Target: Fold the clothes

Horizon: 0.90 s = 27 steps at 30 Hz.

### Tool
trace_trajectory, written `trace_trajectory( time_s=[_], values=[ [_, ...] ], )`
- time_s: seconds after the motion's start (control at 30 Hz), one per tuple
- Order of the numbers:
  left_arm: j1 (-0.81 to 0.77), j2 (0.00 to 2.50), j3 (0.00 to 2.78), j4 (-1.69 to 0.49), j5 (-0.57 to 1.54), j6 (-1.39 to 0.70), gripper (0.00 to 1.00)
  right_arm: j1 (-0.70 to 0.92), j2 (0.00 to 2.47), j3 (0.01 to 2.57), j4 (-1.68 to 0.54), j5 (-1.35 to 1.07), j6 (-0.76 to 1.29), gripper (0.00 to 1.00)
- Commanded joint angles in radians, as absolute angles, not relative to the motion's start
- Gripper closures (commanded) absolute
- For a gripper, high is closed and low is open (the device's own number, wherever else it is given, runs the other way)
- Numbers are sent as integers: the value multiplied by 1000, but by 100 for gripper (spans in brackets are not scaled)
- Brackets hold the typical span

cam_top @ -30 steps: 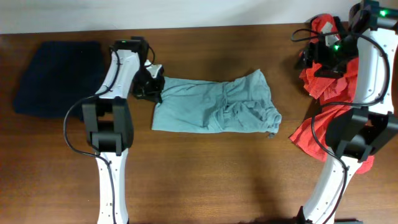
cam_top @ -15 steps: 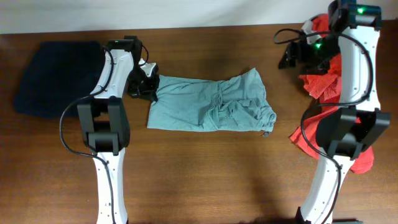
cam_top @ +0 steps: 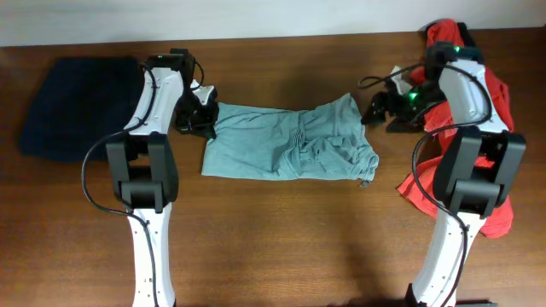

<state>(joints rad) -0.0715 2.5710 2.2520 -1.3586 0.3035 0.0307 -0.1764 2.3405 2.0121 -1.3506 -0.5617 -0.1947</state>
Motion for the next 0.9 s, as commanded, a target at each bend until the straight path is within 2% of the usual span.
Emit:
trace_trajectory(
  time_s=[0.0, 0.3, 0.87],
  values=[
    [-60, 2603, 2226, -1319, 194, 46, 99, -175, 2350, 1956, -1312, -654, -230, 16],
    [-61, 2603, 2226, -1317, 194, 46, 99, -175, 2350, 1843, -1219, -666, -231, 25],
    [-65, 2603, 2226, -1317, 194, 46, 99, -103, 2350, 1720, -1044, -749, -162, 26]
  ],
)
